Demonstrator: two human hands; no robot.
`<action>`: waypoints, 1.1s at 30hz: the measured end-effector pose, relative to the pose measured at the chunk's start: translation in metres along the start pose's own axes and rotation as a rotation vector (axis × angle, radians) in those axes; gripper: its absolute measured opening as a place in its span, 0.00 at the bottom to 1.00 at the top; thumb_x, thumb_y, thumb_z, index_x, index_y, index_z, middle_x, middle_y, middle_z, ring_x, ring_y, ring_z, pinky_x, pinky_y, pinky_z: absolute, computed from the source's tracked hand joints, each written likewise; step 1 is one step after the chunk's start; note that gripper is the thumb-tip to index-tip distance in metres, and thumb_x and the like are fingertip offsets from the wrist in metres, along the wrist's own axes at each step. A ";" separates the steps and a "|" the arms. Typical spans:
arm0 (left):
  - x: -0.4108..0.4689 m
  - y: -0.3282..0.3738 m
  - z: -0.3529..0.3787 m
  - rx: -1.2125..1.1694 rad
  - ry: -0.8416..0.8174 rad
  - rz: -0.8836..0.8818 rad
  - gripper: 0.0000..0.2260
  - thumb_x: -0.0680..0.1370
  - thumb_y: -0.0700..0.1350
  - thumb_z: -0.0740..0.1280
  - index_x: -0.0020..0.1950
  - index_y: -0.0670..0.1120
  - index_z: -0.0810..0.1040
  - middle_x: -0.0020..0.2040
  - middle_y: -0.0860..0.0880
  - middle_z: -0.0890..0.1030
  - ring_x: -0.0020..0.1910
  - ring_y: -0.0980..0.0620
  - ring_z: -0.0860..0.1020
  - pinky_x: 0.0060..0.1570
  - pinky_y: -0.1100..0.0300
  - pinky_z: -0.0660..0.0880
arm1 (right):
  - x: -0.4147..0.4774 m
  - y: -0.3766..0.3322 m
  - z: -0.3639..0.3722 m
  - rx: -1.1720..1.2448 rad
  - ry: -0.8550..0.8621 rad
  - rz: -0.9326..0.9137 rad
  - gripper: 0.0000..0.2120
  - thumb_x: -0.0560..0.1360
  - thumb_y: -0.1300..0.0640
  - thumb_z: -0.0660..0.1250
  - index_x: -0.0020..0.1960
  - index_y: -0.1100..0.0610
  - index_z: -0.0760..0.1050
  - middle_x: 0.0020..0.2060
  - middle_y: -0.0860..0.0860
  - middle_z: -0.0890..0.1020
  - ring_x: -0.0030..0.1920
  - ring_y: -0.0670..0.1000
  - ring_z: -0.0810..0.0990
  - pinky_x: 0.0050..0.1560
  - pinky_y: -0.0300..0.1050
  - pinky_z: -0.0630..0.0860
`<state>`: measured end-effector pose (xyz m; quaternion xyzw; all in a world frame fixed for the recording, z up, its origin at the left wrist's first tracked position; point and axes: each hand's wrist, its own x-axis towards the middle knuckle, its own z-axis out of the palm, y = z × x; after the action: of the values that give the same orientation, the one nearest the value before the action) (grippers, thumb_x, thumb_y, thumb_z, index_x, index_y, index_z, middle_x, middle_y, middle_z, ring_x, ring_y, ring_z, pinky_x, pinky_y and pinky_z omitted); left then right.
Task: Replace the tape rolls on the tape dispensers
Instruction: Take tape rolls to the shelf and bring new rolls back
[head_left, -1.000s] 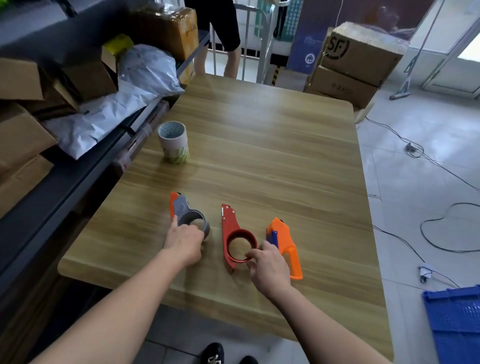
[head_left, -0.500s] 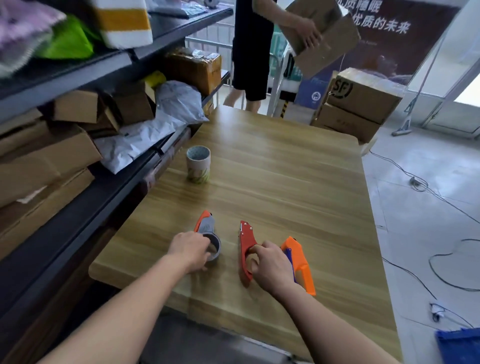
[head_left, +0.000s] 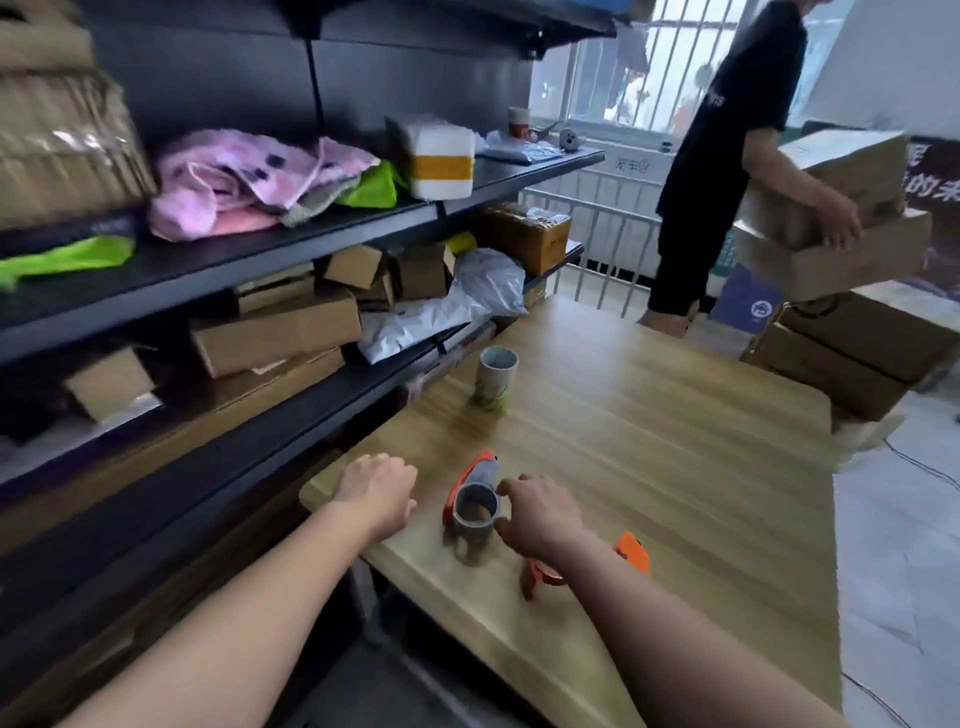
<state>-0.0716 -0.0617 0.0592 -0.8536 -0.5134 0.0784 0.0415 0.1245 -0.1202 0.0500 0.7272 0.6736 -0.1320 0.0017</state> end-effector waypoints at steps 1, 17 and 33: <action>-0.013 -0.003 -0.002 -0.006 -0.002 -0.033 0.13 0.78 0.54 0.62 0.57 0.48 0.74 0.56 0.48 0.78 0.57 0.48 0.75 0.55 0.54 0.71 | -0.004 -0.007 -0.004 -0.012 0.003 -0.045 0.15 0.75 0.49 0.64 0.61 0.49 0.75 0.56 0.54 0.78 0.58 0.57 0.76 0.55 0.50 0.75; -0.255 -0.067 -0.030 -0.050 0.008 -0.551 0.12 0.78 0.52 0.62 0.56 0.48 0.75 0.56 0.48 0.78 0.55 0.46 0.76 0.51 0.52 0.72 | -0.082 -0.173 -0.015 -0.135 -0.033 -0.610 0.23 0.74 0.47 0.66 0.66 0.53 0.71 0.62 0.56 0.76 0.64 0.59 0.72 0.61 0.53 0.73; -0.560 -0.131 -0.010 -0.053 -0.073 -1.024 0.12 0.78 0.52 0.62 0.56 0.47 0.76 0.53 0.47 0.78 0.52 0.45 0.77 0.46 0.51 0.76 | -0.252 -0.409 0.037 -0.223 -0.148 -1.124 0.23 0.75 0.49 0.65 0.68 0.54 0.70 0.64 0.55 0.74 0.66 0.59 0.70 0.63 0.55 0.73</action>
<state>-0.4419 -0.4940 0.1399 -0.4903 -0.8685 0.0645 0.0351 -0.2979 -0.3356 0.1343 0.2421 0.9643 -0.0915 0.0551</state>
